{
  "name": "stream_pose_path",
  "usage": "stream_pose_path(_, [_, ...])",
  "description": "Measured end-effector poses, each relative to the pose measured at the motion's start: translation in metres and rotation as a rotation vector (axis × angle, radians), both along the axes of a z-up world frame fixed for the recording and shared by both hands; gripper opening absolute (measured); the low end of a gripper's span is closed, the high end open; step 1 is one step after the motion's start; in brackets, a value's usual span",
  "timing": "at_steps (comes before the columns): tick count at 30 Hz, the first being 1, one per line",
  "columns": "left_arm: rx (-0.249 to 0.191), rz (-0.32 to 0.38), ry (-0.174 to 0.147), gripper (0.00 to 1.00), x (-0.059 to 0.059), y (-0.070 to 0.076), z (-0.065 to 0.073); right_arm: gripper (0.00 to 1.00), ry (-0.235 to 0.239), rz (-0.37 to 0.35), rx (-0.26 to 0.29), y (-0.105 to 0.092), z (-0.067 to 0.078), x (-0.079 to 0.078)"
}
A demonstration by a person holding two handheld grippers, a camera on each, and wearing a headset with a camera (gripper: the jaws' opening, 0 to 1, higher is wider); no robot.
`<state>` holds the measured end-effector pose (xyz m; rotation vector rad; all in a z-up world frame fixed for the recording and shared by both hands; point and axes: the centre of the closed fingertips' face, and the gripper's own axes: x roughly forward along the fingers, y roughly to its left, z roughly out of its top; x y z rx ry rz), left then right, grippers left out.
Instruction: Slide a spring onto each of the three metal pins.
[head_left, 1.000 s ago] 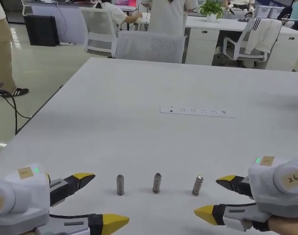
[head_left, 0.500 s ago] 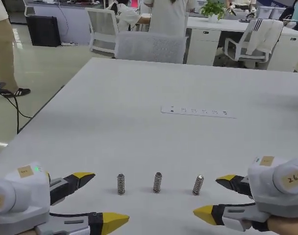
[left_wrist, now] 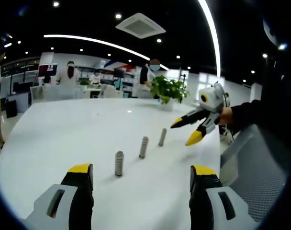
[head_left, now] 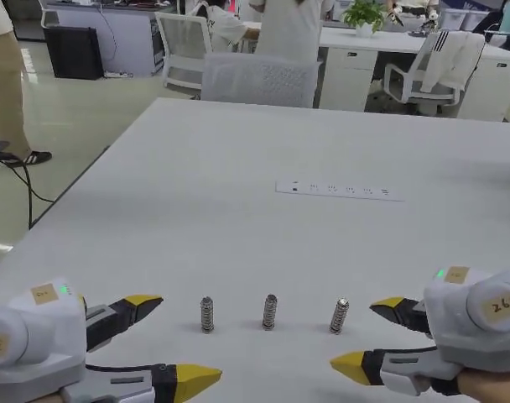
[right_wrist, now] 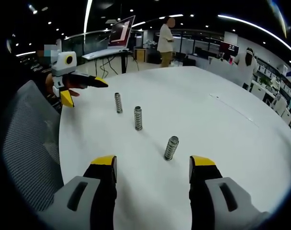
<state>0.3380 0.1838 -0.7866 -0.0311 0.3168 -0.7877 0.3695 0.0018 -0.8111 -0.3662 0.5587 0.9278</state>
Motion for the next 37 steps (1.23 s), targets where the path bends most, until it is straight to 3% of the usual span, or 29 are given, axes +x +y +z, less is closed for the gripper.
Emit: stream_pose_path(37, [0.003,-0.005,0.011,0.81,0.0008,-0.0036,-0.0032,0.63,-0.006,-0.007,-0.003,-0.0017,-0.0012,0.0014])
